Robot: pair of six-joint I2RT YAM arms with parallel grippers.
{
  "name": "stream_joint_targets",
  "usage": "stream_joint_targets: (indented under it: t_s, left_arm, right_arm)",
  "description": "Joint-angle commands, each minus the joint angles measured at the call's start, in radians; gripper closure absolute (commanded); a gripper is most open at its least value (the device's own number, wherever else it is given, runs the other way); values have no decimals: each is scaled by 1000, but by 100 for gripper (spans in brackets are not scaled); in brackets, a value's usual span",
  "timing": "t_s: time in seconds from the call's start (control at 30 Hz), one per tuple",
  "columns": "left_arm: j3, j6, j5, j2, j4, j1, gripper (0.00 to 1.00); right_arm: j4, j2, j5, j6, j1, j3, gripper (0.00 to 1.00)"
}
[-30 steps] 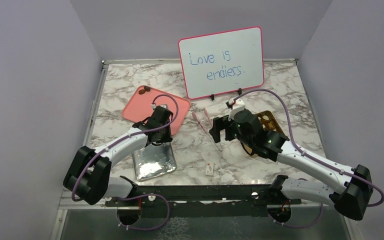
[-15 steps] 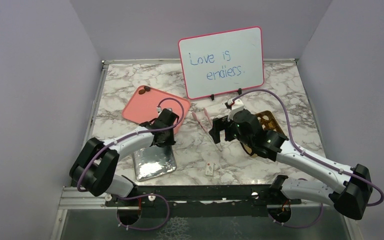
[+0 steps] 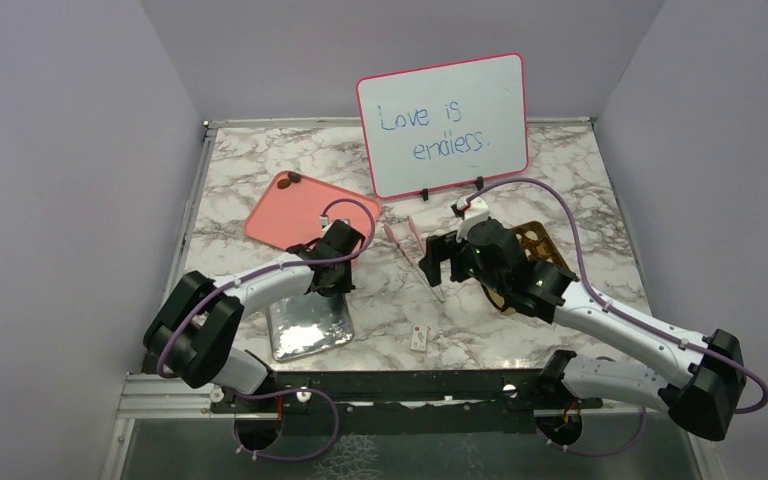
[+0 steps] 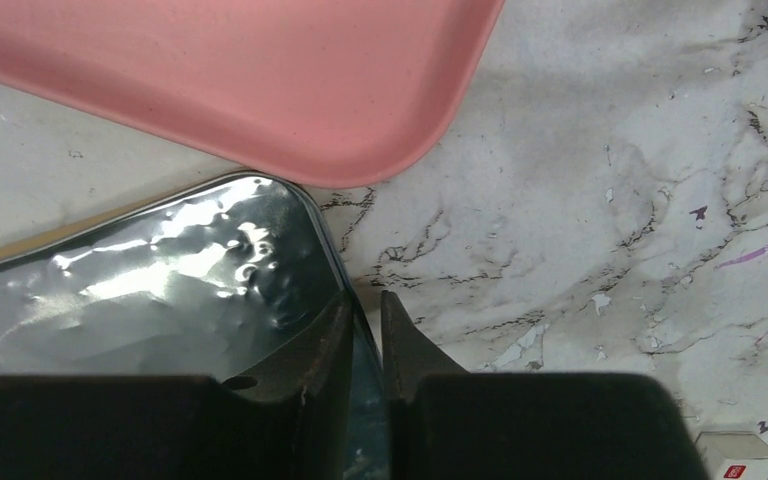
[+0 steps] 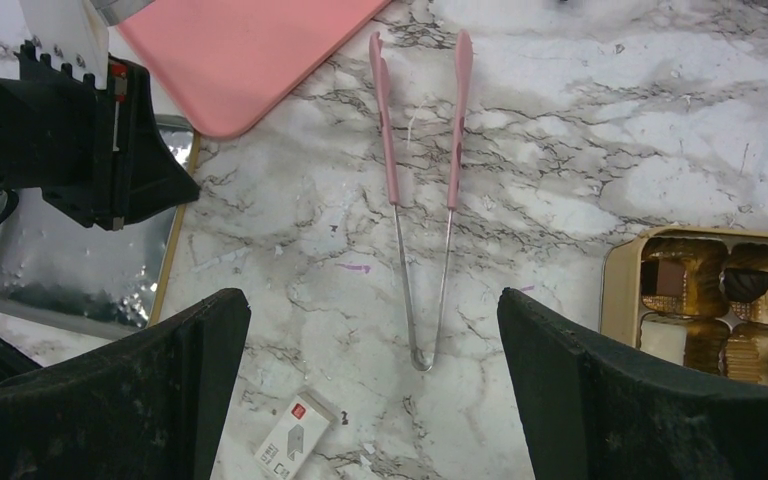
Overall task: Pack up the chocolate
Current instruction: Pick up the box lid from the center of the board.
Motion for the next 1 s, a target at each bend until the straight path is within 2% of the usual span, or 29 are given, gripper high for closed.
stream_joint_targets:
  t_s: [0.0, 0.2, 0.47, 0.6, 0.73, 0.97]
  left_arm:
    - [6, -13, -27, 1, -14, -12, 87]
    - [12, -14, 5, -83, -55, -20, 100]
    - [14, -5, 110, -261, -95, -20, 100]
    - [16, -7, 161, -331, -123, -20, 100]
    - [-13, -12, 237, -419, -143, -20, 100]
    - [-31, -11, 357, -551, -170, -20, 100]
  right_arm:
    - [23, -33, 39, -20, -2, 21, 0]
    - [17, -28, 50, -31, -4, 26, 0]
    - [-65, 1, -27, -115, -3, 107, 0]
    - [-61, -15, -175, -226, -3, 122, 1]
    - [-67, -6, -320, -302, -3, 150, 8]
    - [-44, 83, -452, -452, -2, 185, 14]
